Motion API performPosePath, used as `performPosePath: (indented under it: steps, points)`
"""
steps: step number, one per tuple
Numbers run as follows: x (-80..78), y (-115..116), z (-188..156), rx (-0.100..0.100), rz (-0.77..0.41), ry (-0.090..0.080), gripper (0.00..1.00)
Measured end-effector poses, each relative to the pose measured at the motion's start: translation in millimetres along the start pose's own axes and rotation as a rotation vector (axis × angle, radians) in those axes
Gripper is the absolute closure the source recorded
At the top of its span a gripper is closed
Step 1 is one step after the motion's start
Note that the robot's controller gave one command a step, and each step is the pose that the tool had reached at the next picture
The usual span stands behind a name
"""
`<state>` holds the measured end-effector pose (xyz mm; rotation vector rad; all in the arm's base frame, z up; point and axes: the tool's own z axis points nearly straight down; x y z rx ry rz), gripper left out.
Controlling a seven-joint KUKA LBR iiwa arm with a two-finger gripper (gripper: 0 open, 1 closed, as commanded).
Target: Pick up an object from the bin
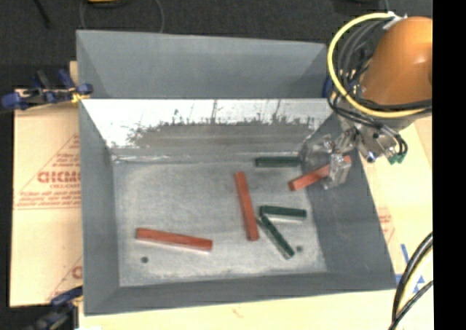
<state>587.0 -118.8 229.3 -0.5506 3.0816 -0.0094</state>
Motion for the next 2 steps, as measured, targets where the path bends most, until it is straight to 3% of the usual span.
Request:
performPosePath:
  steps: [1, 2]
  points:
    - [-42.8, -16.0, 33.0, -0.006, -0.287, 0.004, 1.0]
    - [-5.8, -17.3, -54.7, -0.003, -0.583, 0.001, 1.0]
